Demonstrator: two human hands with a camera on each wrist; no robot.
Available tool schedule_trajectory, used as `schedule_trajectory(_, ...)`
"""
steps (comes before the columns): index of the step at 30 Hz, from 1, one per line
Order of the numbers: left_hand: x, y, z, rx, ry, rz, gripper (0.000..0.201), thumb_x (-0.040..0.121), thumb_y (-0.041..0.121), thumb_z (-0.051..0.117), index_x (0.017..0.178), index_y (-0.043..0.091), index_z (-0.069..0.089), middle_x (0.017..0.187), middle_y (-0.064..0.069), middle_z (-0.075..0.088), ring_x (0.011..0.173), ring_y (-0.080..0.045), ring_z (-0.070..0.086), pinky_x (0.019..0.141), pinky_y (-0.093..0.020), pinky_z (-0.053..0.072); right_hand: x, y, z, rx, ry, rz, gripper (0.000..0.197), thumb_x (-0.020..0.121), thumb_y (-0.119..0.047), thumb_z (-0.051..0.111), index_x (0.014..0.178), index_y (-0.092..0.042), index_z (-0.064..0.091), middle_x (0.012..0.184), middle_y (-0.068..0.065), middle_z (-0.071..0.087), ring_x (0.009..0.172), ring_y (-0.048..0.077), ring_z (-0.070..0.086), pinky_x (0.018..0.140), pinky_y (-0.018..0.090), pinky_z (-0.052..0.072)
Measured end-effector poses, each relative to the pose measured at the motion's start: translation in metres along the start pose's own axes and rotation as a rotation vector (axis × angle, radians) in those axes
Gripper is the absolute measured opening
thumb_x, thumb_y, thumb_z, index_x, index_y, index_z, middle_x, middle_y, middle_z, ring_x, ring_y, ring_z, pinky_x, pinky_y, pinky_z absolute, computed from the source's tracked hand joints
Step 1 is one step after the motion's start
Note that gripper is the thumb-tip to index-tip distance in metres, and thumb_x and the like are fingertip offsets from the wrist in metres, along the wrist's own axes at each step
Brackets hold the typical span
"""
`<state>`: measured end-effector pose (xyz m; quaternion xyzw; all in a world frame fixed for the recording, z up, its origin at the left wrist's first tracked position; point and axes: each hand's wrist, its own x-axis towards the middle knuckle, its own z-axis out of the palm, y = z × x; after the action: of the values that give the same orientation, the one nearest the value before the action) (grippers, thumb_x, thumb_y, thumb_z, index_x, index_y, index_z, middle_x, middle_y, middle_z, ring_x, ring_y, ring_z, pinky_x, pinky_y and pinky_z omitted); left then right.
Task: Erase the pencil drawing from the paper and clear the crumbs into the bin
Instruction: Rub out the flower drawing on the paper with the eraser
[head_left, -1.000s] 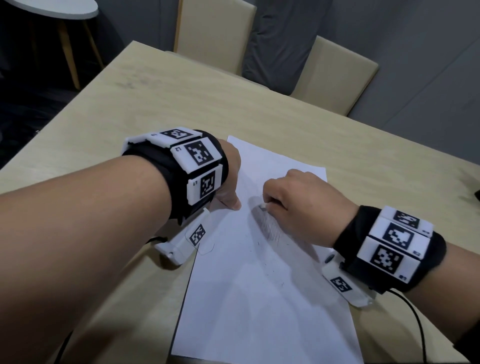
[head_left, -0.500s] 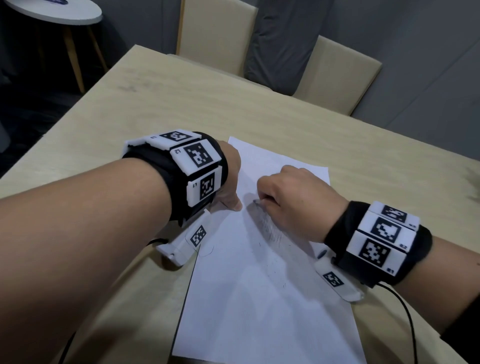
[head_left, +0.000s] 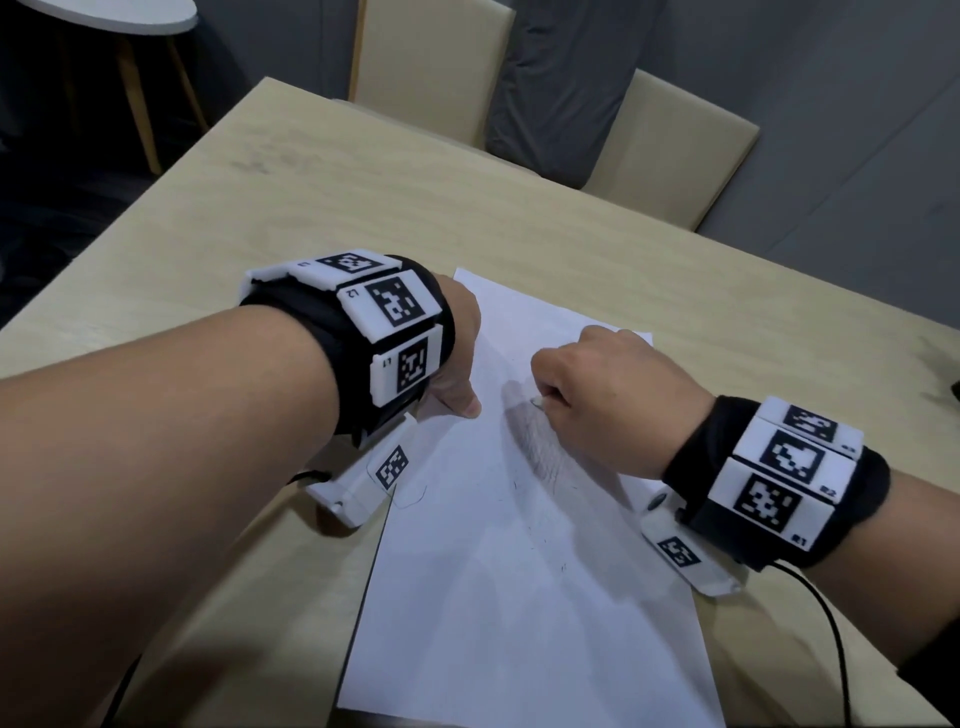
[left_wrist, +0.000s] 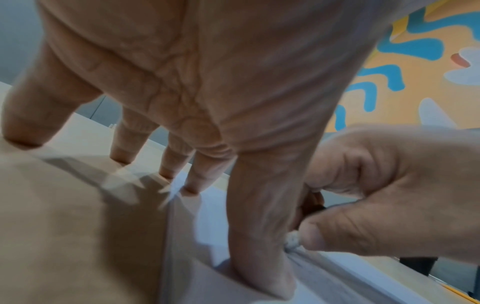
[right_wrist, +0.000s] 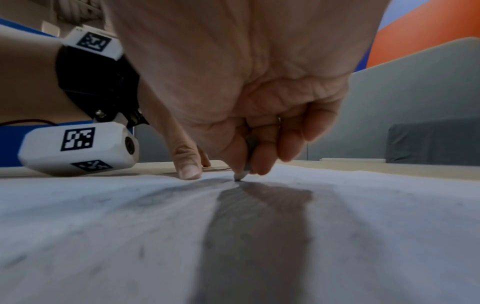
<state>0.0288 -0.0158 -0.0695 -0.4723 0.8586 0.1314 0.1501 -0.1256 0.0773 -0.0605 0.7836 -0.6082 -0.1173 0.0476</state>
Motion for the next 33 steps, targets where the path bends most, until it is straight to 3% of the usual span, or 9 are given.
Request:
schedule_trajectory(3, -0.001, 0.001, 0.000, 0.021, -0.007, 0.001, 0.066, 0.074, 0.065, 0.073, 0.114, 0.013, 0.067, 0.102, -0.003, 0.060, 0.077, -0.022, 0.051, 0.051, -0.024, 0.031, 0.011, -0.008, 0.000, 0.055, 0.025, -0.024, 0.016, 0.093, -0.024, 0.047, 0.078, -0.020, 0.046, 0.073, -0.001, 0.057, 0.084, 0.028, 0.045, 0.071, 0.037, 0.038)
schedule_trajectory(7, -0.002, 0.001, -0.001, 0.018, 0.003, 0.006, 0.056, 0.075, 0.065, 0.072, 0.103, 0.017, 0.061, 0.096, -0.002, 0.051, 0.073, -0.021, 0.046, 0.049, -0.026, 0.028, 0.004, 0.003, 0.001, 0.049, -0.026, 0.005, 0.015, 0.092, -0.023, 0.048, 0.078, -0.017, 0.049, 0.067, -0.003, 0.052, 0.084, 0.028, 0.047, 0.068, 0.036, 0.034)
schedule_trajectory(11, -0.002, 0.003, -0.003, 0.020, -0.012, 0.000, 0.062, 0.077, 0.064, 0.071, 0.112, 0.014, 0.064, 0.096, -0.001, 0.051, 0.065, -0.017, 0.043, 0.049, -0.026, 0.027, -0.004, 0.008, -0.001, 0.077, -0.036, 0.025, 0.014, 0.091, -0.021, 0.047, 0.079, -0.017, 0.051, 0.065, -0.004, 0.051, 0.082, 0.027, 0.046, 0.071, 0.038, 0.041)
schedule_trajectory(14, -0.003, 0.003, -0.001, 0.031, -0.029, -0.015, 0.064, 0.076, 0.065, 0.071, 0.115, 0.014, 0.067, 0.099, 0.000, 0.056, 0.075, -0.020, 0.050, 0.050, -0.025, 0.030, 0.007, -0.001, 0.002, 0.102, 0.023, 0.010, 0.015, 0.094, -0.024, 0.047, 0.083, -0.018, 0.055, 0.069, -0.003, 0.053, 0.085, 0.026, 0.046, 0.067, 0.034, 0.031)
schedule_trajectory(20, 0.000, 0.002, -0.002, 0.026, -0.044, -0.010, 0.055, 0.077, 0.066, 0.070, 0.107, 0.020, 0.066, 0.099, 0.000, 0.051, 0.079, -0.021, 0.048, 0.050, -0.025, 0.030, -0.003, 0.011, 0.004, 0.118, -0.003, 0.033, 0.014, 0.089, -0.018, 0.047, 0.075, -0.017, 0.049, 0.064, -0.003, 0.052, 0.081, 0.027, 0.047, 0.066, 0.036, 0.037)
schedule_trajectory(23, 0.001, 0.000, -0.001, 0.006, -0.053, -0.021, 0.058, 0.075, 0.067, 0.071, 0.107, 0.019, 0.068, 0.101, 0.001, 0.058, 0.078, -0.020, 0.049, 0.051, -0.026, 0.031, -0.007, 0.004, 0.005, 0.135, -0.002, -0.002, 0.015, 0.090, -0.019, 0.048, 0.076, -0.016, 0.051, 0.065, -0.001, 0.055, 0.081, 0.026, 0.047, 0.064, 0.035, 0.034)
schedule_trajectory(27, 0.001, 0.001, -0.001, -0.001, -0.058, -0.028, 0.064, 0.076, 0.067, 0.070, 0.118, 0.019, 0.069, 0.105, 0.003, 0.059, 0.082, -0.020, 0.050, 0.053, -0.026, 0.033, -0.003, 0.009, 0.006, 0.183, 0.022, 0.066, 0.013, 0.089, -0.022, 0.048, 0.078, -0.018, 0.054, 0.069, -0.001, 0.059, 0.085, 0.028, 0.048, 0.073, 0.040, 0.046)
schedule_trajectory(33, 0.001, 0.001, -0.001, -0.011, -0.051, -0.022, 0.067, 0.076, 0.066, 0.071, 0.121, 0.017, 0.066, 0.102, 0.001, 0.050, 0.083, -0.021, 0.049, 0.055, -0.026, 0.033, -0.004, 0.008, 0.007, 0.152, 0.027, 0.038, 0.015, 0.091, -0.021, 0.048, 0.081, -0.018, 0.059, 0.075, -0.003, 0.064, 0.086, 0.025, 0.047, 0.079, 0.040, 0.043)
